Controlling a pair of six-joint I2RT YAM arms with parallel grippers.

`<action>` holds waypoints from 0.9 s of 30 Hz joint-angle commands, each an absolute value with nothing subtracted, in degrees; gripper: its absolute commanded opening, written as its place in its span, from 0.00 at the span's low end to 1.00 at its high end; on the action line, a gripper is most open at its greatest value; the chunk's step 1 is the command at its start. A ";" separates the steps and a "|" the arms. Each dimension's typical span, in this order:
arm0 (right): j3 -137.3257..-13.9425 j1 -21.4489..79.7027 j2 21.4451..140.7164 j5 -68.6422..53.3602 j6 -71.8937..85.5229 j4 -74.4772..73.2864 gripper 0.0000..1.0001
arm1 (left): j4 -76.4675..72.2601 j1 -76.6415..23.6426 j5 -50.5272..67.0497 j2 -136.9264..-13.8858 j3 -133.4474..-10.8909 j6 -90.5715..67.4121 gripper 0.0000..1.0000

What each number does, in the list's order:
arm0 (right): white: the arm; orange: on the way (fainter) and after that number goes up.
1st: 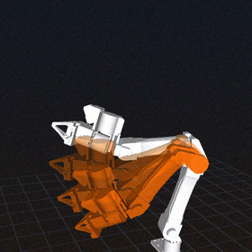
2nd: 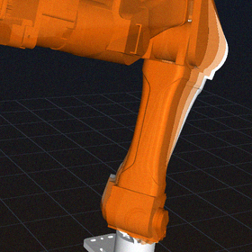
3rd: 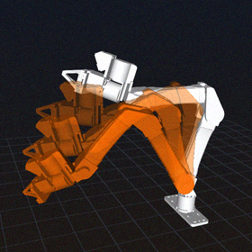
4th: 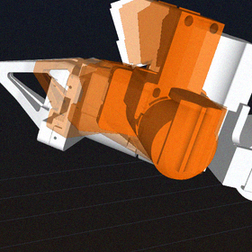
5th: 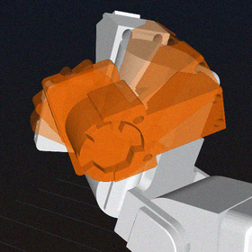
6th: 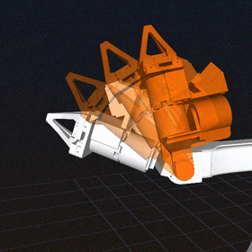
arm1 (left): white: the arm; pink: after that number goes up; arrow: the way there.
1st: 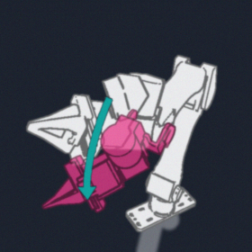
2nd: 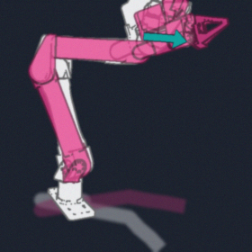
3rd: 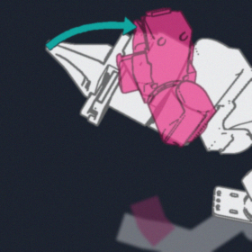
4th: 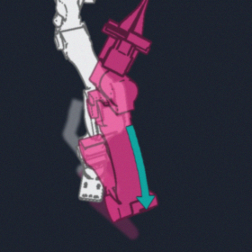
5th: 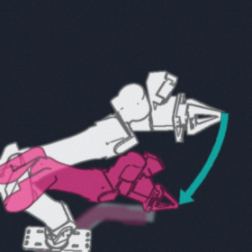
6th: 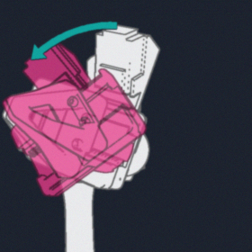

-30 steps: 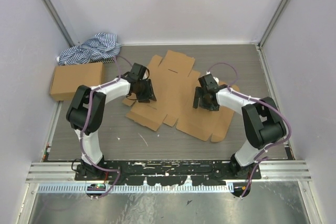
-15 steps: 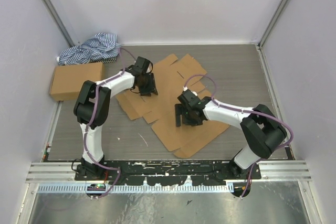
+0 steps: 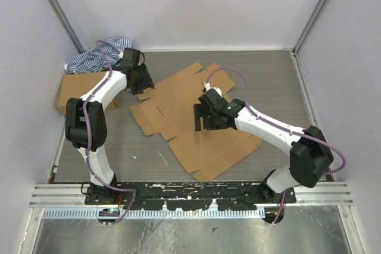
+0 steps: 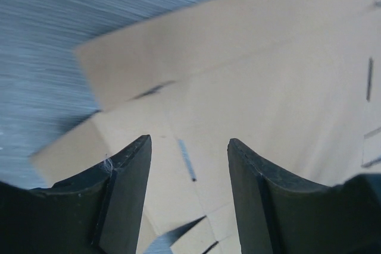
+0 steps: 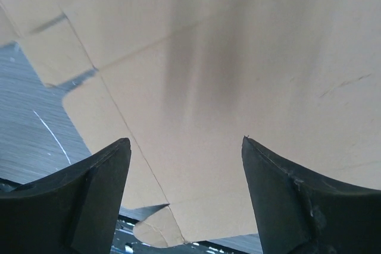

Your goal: Fold the paper box

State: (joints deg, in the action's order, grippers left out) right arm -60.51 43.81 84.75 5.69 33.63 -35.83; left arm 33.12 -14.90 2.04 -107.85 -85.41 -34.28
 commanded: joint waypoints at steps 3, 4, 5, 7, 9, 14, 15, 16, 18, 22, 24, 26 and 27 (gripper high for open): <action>-67.93 39.72 82.05 13.40 28.65 -39.34 0.83 | 42.22 -12.52 -4.62 -108.24 -86.53 -35.48 0.62; -68.42 37.53 82.16 11.96 27.88 -39.02 0.84 | 43.18 -12.53 -5.60 -108.72 -86.83 -35.43 0.62; -68.61 34.74 82.13 9.31 27.24 -38.39 0.84 | 44.07 -12.49 -6.65 -109.25 -87.12 -35.42 0.62; -68.64 29.38 81.51 5.06 26.31 -37.01 0.83 | 44.99 -12.33 -8.15 -110.18 -87.23 -35.29 0.62; -68.79 25.99 80.50 3.06 25.32 -36.21 0.83 | 44.91 -11.86 -8.27 -110.83 -86.79 -35.25 0.62; -68.37 25.13 78.32 2.77 23.97 -36.05 0.83 | 42.82 -10.85 -9.19 -111.88 -85.96 -35.16 0.62; -67.99 25.09 78.02 2.61 23.85 -35.89 0.83 | 42.34 -10.60 -9.17 -112.22 -86.08 -35.16 0.62; -67.57 24.93 77.70 2.45 23.78 -35.75 0.83 | 42.02 -10.30 -9.10 -112.61 -86.38 -35.11 0.62; -66.61 24.67 77.21 1.35 23.65 -35.24 0.83 | 40.83 -9.97 -9.33 -113.17 -86.62 -34.68 0.62; -65.45 24.49 76.22 -0.26 23.57 -34.48 0.82 | 37.88 -9.50 -9.16 -114.29 -86.79 -34.08 0.62; -65.39 24.35 76.04 -0.79 23.27 -34.37 0.82 | 36.18 -9.39 -8.39 -115.21 -86.75 -33.75 0.62; -65.43 24.35 75.74 -1.17 23.05 -34.21 0.82 | 33.87 -9.40 -8.16 -115.21 -85.86 -33.46 0.61; -65.36 24.30 75.63 -1.29 23.03 -34.16 0.82 | 31.78 -9.40 -8.20 -114.73 -84.59 -33.34 0.61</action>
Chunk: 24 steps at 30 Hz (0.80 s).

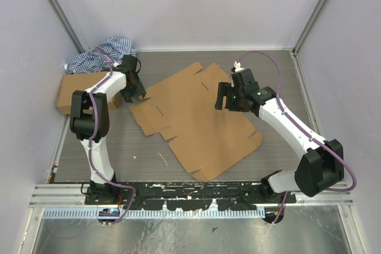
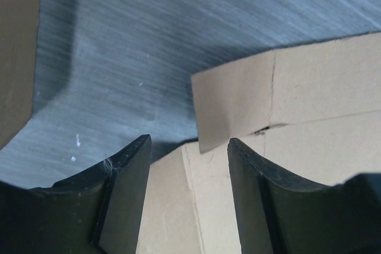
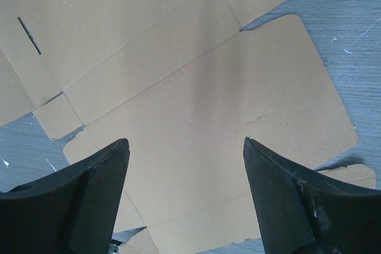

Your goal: Fold the paper box

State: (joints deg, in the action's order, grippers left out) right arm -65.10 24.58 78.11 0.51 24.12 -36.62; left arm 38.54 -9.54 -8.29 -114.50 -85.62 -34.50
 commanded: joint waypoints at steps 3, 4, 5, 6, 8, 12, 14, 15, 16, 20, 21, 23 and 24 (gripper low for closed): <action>-65.14 24.26 75.27 -1.95 22.87 -33.80 0.82 | 25.25 -9.40 -8.20 -113.46 -81.31 -33.08 0.60; -65.00 24.30 75.30 -2.13 22.85 -33.69 0.82 | 24.13 -9.34 -8.21 -113.39 -80.86 -33.05 0.60; -64.89 24.32 75.32 -2.19 22.85 -33.71 0.82 | 23.17 -9.32 -7.83 -113.40 -80.66 -32.94 0.60; -64.75 24.28 75.44 -2.26 22.79 -33.62 0.82 | 22.33 -9.32 -7.43 -113.43 -80.53 -32.84 0.59; -64.48 24.22 75.62 -2.53 22.85 -33.49 0.82 | 20.96 -9.32 -6.98 -113.76 -80.57 -32.87 0.58; -64.26 24.18 75.59 -3.03 22.94 -33.22 0.82 | 20.29 -9.32 -6.64 -114.93 -81.31 -33.12 0.50; -64.18 24.17 75.55 -2.92 22.94 -33.22 0.82 | 19.37 -9.31 -6.18 -114.88 -80.85 -33.66 0.44; -64.14 24.19 75.59 -2.90 22.92 -33.22 0.82 | 19.00 -9.32 -5.89 -114.95 -80.74 -33.86 0.42; -64.16 24.17 75.61 -2.97 22.86 -33.22 0.82 | 18.73 -9.32 -5.59 -115.23 -80.70 -33.98 0.40; -64.33 24.09 75.77 -3.08 22.76 -33.22 0.82 | 18.70 -9.32 -4.78 -116.00 -80.98 -34.48 0.30; -64.41 24.08 75.76 -3.14 22.76 -33.22 0.82 | 18.45 -9.32 -4.69 -115.94 -80.84 -34.69 0.29; -64.42 24.11 75.77 -3.25 22.76 -33.22 0.82 | 17.81 -9.32 -4.61 -115.70 -80.42 -35.00 0.28; -64.36 24.14 75.74 -3.30 22.76 -33.23 0.82 | 17.44 -9.32 -4.61 -115.59 -80.25 -35.19 0.28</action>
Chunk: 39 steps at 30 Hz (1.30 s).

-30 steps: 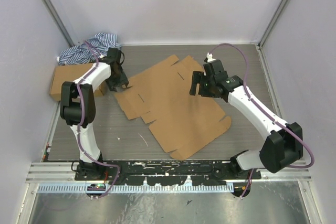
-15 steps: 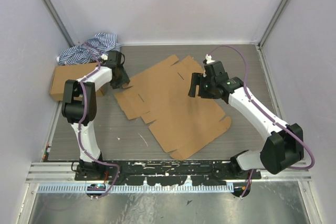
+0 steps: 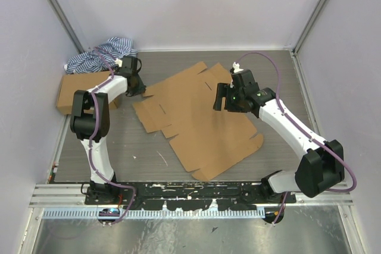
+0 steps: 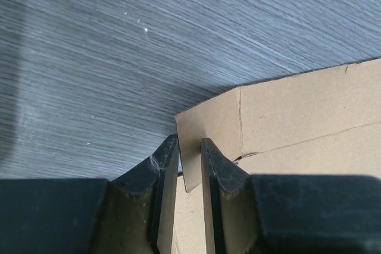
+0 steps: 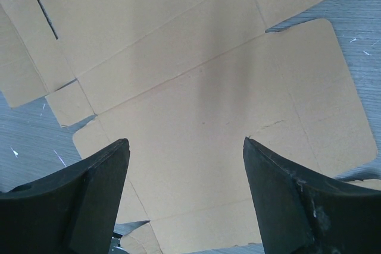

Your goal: Fold the paper box

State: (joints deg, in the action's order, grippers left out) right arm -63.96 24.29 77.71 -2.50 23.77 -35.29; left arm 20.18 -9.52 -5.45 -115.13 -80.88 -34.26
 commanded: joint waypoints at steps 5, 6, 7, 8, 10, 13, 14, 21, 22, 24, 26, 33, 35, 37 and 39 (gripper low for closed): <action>-64.08 24.09 75.81 -3.50 22.93 -33.14 0.82 | 16.61 -9.32 -3.74 -115.99 -80.71 -36.11 0.28; -64.03 24.10 75.85 -3.58 22.94 -33.14 0.82 | 16.37 -9.32 -3.49 -116.09 -80.76 -36.26 0.27; -63.97 24.08 75.89 -3.60 22.94 -33.16 0.82 | 15.77 -9.26 -3.22 -116.15 -80.62 -36.36 0.20; -63.98 24.08 75.94 -3.56 22.94 -33.07 0.82 | 15.32 -9.31 -2.71 -116.17 -80.46 -36.57 0.12; -64.05 24.09 76.08 -3.58 22.86 -33.05 0.82 | 14.87 -9.32 -2.11 -116.21 -80.36 -36.72 0.00; -64.39 24.08 76.35 -3.60 22.79 -33.05 0.82 | 14.67 -9.31 -1.12 -115.75 -80.25 -36.83 0.00; -64.55 24.13 76.44 -3.53 22.77 -33.09 0.82 | 14.70 -9.31 -0.99 -115.33 -80.13 -36.83 0.00; -68.39 23.85 79.30 -1.77 21.54 -33.48 0.82 | 13.36 -9.31 2.61 -106.40 -77.08 -33.80 0.00; -69.88 23.68 80.15 -1.37 21.13 -33.55 0.82 | 12.74 -9.34 4.00 -104.70 -76.43 -33.42 0.00; -72.74 23.06 82.14 -1.04 20.23 -33.80 0.83 | 12.44 -9.40 6.99 -101.36 -75.40 -32.99 0.00; -75.52 22.18 84.57 -1.05 19.98 -33.92 0.83 | 12.91 -9.85 9.20 -98.03 -74.58 -32.39 0.00; -83.54 19.26 91.75 -3.78 14.21 -29.80 0.82 | 16.00 -12.40 11.30 -89.77 -72.79 -29.36 0.00; -86.20 18.26 93.75 -4.29 10.90 -28.40 0.79 | 15.93 -12.98 11.43 -86.56 -71.01 -29.10 0.00; -88.33 17.34 94.95 -5.37 7.83 -26.25 0.76 | 15.57 -13.73 10.97 -83.88 -69.15 -28.33 0.00; -90.63 16.01 96.53 -7.01 5.64 -25.35 0.73 | 15.83 -14.47 9.94 -81.61 -67.81 -27.56 0.00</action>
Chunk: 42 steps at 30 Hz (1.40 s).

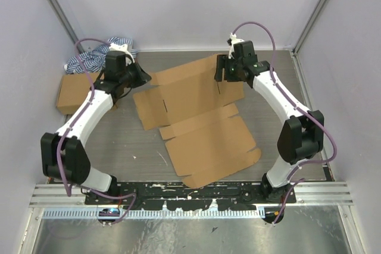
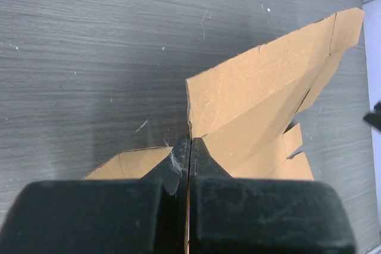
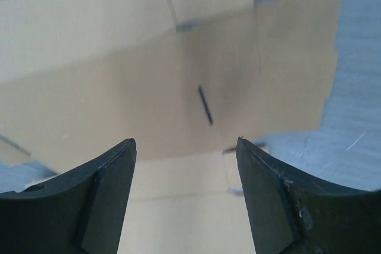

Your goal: Fold the paper box

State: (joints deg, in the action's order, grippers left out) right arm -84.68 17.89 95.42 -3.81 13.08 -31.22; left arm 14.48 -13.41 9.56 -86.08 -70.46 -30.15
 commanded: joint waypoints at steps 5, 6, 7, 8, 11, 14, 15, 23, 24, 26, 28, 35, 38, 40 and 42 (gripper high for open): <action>-96.06 13.08 99.18 -11.18 1.57 -26.04 0.71 | 16.62 -14.96 9.57 -77.60 -65.33 -26.32 0.00; -98.09 12.63 99.93 -12.54 0.16 -27.21 0.71 | 16.68 -15.30 9.47 -76.95 -64.81 -25.82 0.00; -100.69 12.25 101.18 -13.85 -1.34 -29.42 0.71 | 16.54 -15.56 9.23 -76.23 -64.43 -25.39 0.00; -104.08 12.03 102.70 -14.93 -2.80 -32.03 0.72 | 16.27 -15.86 9.01 -75.59 -63.89 -24.90 0.00; -115.66 11.51 109.05 -19.00 -7.61 -42.84 0.74 | 15.35 -16.31 8.93 -73.89 -62.79 -23.92 0.00; -122.94 11.20 113.70 -20.88 -10.67 -50.52 0.75 | 14.13 -16.50 8.82 -72.24 -61.83 -22.90 0.00; -122.73 10.99 113.84 -21.40 -10.72 -50.56 0.76 | 13.92 -16.59 8.79 -70.82 -61.60 -22.30 0.00; -117.54 9.26 111.72 -35.05 -9.72 -49.85 0.78 | 11.34 -16.95 5.47 -65.09 -59.00 -19.78 0.00; -116.99 9.30 111.37 -36.42 -9.75 -49.67 0.78 | 11.18 -16.95 5.33 -64.73 -58.90 -19.51 0.00; -116.08 9.31 110.89 -38.38 -9.84 -49.19 0.79 | 11.16 -17.02 5.22 -64.23 -58.97 -19.06 0.00; -116.12 9.32 111.13 -38.35 -9.78 -49.05 0.79 | 11.12 -16.97 5.44 -63.88 -58.88 -18.81 0.00; -118.12 9.32 113.60 -41.02 -10.10 -49.62 0.78 | 8.84 -17.11 5.55 -61.71 -57.18 -18.41 0.00; -117.51 9.25 113.97 -42.52 -10.41 -50.27 0.74 | 8.95 -17.11 5.36 -61.79 -57.28 -18.10 0.00; -116.98 9.39 113.85 -42.83 -10.47 -50.73 0.67 | 8.96 -17.14 5.11 -61.89 -57.37 -18.26 0.00; -116.53 9.63 113.60 -42.75 -10.30 -51.07 0.56 | 8.65 -17.18 5.05 -61.92 -57.31 -18.37 0.00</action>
State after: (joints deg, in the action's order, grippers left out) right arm -115.57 9.47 114.41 -40.10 -9.87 -50.46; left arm 11.81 -16.99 5.78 -63.09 -57.67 -19.09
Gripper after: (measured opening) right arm 0.640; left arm 0.007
